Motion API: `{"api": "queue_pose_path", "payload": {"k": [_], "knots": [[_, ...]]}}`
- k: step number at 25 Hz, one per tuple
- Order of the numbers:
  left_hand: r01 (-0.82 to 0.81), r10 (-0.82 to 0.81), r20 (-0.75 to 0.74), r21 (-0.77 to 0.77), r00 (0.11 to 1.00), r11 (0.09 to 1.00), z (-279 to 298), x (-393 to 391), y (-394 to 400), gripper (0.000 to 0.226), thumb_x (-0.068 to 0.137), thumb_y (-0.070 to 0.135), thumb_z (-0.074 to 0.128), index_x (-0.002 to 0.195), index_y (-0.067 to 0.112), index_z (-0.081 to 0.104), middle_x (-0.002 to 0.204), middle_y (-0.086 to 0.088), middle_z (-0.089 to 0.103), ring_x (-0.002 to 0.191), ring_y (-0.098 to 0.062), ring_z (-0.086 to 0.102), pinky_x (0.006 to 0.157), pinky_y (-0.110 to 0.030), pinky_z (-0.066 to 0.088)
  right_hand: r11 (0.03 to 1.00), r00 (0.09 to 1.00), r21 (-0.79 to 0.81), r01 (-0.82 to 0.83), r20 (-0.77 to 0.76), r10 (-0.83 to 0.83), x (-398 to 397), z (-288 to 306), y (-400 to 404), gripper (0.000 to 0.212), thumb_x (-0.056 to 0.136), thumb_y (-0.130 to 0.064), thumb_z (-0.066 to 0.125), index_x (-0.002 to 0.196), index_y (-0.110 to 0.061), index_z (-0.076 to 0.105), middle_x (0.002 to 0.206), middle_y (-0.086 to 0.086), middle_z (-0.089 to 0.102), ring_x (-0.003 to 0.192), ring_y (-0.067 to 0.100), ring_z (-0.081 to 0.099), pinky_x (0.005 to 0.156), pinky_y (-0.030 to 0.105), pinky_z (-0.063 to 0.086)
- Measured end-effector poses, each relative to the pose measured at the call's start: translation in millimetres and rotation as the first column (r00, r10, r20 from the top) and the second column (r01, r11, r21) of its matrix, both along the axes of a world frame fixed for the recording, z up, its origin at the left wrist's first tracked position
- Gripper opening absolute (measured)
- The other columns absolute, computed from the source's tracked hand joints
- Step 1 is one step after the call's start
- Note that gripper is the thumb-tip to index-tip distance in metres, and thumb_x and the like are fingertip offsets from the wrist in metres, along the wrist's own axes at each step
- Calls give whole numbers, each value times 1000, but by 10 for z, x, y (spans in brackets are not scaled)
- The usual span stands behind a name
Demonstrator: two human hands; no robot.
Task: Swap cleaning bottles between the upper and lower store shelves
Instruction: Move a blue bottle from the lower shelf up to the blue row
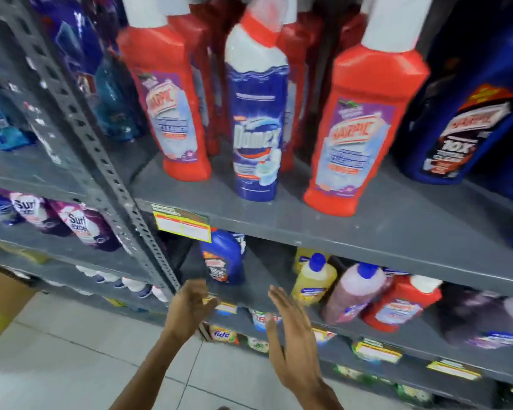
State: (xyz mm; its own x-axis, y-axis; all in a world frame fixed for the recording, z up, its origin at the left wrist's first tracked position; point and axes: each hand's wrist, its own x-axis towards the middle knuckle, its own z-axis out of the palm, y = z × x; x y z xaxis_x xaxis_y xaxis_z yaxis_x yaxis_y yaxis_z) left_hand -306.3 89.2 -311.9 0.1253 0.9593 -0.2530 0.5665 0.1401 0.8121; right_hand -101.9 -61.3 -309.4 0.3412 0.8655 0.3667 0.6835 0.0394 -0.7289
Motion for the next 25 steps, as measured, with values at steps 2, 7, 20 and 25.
{"api": "queue_pose_path", "payload": {"k": [2,7,20,25], "knots": [[22,-21,74,-2,997,1000,90,-28,343,64,68,-10,92,119,4,57,105,-1,66,87,-5,66,68,-5,55,987,998,-149,58,44,-52,-77,-438,352,57,112,-45,42,163,-20,46,173,-13,36,160,14,39,128,41,33],[205,-183,147,-145,972,968,250,52,994,68,67,2,95,126,4,61,120,-11,75,113,-19,73,103,-38,59,940,974,-307,148,212,-84,-168,-1245,1010,65,111,-43,36,164,-6,41,172,0,32,159,28,42,135,23,5],[361,-333,170,-183,928,914,129,136,1180,72,61,12,101,115,7,55,105,0,75,99,-17,71,112,-48,52,903,907,-347,255,409,-99,-297,-1369,1130,60,111,-31,33,163,-3,41,172,12,41,157,29,46,133,31,8],[380,-342,294,-79,892,922,143,1,827,68,59,19,103,117,3,73,111,-12,83,106,-29,79,101,-58,59,950,983,-300,92,178,-39,-250,-1200,986,60,114,-36,30,170,-15,29,177,-11,18,164,14,28,132,43,29]]}}
